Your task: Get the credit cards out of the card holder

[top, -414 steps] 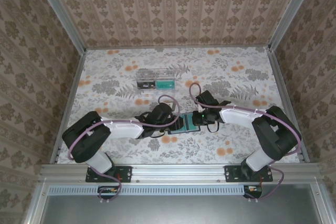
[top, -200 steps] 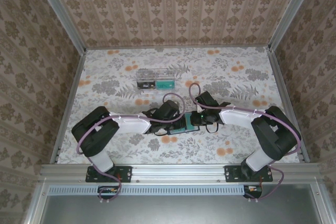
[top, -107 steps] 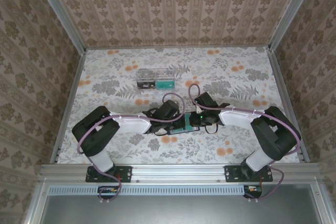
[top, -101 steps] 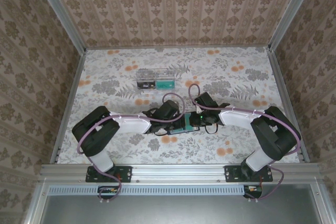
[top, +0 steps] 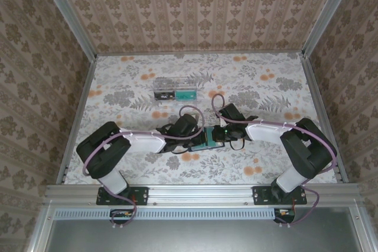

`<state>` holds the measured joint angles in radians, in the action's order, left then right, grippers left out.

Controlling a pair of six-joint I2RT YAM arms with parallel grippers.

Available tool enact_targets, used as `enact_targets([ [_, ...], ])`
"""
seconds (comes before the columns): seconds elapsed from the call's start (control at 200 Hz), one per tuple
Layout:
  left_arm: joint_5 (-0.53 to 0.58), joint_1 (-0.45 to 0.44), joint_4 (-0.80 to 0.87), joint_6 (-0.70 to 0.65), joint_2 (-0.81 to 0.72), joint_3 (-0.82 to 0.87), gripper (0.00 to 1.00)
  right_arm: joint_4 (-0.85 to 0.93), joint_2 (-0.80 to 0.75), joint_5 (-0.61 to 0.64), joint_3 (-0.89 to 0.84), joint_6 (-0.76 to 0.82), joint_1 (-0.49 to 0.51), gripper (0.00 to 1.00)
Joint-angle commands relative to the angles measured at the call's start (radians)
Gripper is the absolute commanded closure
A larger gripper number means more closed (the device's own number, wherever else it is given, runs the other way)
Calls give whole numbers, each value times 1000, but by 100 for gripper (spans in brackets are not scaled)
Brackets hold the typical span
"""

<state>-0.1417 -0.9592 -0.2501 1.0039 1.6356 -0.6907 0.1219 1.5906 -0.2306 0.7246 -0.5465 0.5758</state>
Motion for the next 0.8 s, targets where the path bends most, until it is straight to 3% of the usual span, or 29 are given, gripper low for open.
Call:
enact_targets([
  [0.0,-2,12,9,8,-33,36,94,57,49,25,-25,6,-10,88],
  [0.795,26,65,63,6,-238,179,93,80,21,42,-28,7,-30,88],
])
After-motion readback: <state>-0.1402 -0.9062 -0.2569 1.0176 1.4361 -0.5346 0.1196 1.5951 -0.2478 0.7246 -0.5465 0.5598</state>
